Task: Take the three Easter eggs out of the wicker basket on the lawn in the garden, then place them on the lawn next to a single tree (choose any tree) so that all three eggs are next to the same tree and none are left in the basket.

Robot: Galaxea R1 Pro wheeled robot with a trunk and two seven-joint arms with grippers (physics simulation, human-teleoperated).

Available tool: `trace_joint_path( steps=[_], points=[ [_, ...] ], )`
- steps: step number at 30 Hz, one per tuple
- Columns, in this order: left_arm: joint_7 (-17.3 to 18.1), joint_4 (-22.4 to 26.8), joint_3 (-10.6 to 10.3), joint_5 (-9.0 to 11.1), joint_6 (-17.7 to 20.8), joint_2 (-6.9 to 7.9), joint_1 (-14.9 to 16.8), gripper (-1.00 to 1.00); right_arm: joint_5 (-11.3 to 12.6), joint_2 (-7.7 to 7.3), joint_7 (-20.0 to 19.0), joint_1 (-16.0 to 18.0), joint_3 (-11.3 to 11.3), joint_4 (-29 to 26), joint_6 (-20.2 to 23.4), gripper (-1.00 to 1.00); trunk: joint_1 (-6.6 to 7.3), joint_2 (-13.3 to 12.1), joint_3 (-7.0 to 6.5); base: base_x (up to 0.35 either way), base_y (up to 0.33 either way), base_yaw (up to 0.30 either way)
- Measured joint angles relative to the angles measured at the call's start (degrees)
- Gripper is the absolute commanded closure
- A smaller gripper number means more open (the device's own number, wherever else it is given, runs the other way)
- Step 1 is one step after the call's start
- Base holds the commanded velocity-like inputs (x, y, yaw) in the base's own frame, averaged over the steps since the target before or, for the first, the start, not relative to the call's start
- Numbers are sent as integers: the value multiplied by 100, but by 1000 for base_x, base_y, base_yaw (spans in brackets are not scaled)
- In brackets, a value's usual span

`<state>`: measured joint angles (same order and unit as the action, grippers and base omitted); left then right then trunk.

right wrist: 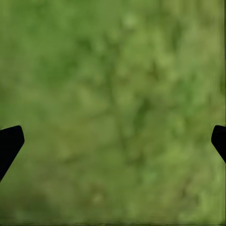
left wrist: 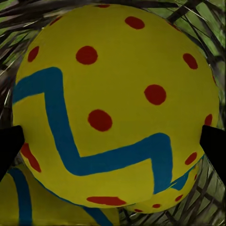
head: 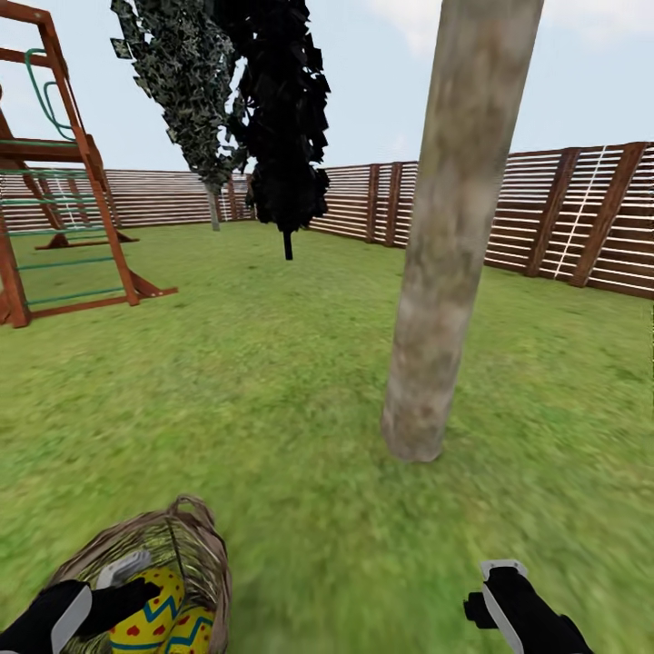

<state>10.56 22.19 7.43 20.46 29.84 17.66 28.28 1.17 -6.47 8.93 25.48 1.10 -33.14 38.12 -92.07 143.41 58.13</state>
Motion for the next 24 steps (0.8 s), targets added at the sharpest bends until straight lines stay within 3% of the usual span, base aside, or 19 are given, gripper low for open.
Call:
trace_joint_path(
  steps=[5,12,14,24],
  points=[
    [-4,-10,2,-5,-28,-85,0,100,1,73,0,0,2,9,0,-100,7,-3,-45,-80,0,0],
    [4,-10,-16,-67,-56,-133,2,100,0,77,0,0,1,9,0,-100,9,-2,-45,210,0,0],
    [8,-8,-11,2,-42,-173,-1,100,0,74,0,0,0,9,0,-100,8,-3,-45,8,0,0],
    [0,-6,-11,-9,-40,-200,-1,100,2,95,0,-1,1,99,-3,-100,28,-14,-222,0,0,0]
  ],
)
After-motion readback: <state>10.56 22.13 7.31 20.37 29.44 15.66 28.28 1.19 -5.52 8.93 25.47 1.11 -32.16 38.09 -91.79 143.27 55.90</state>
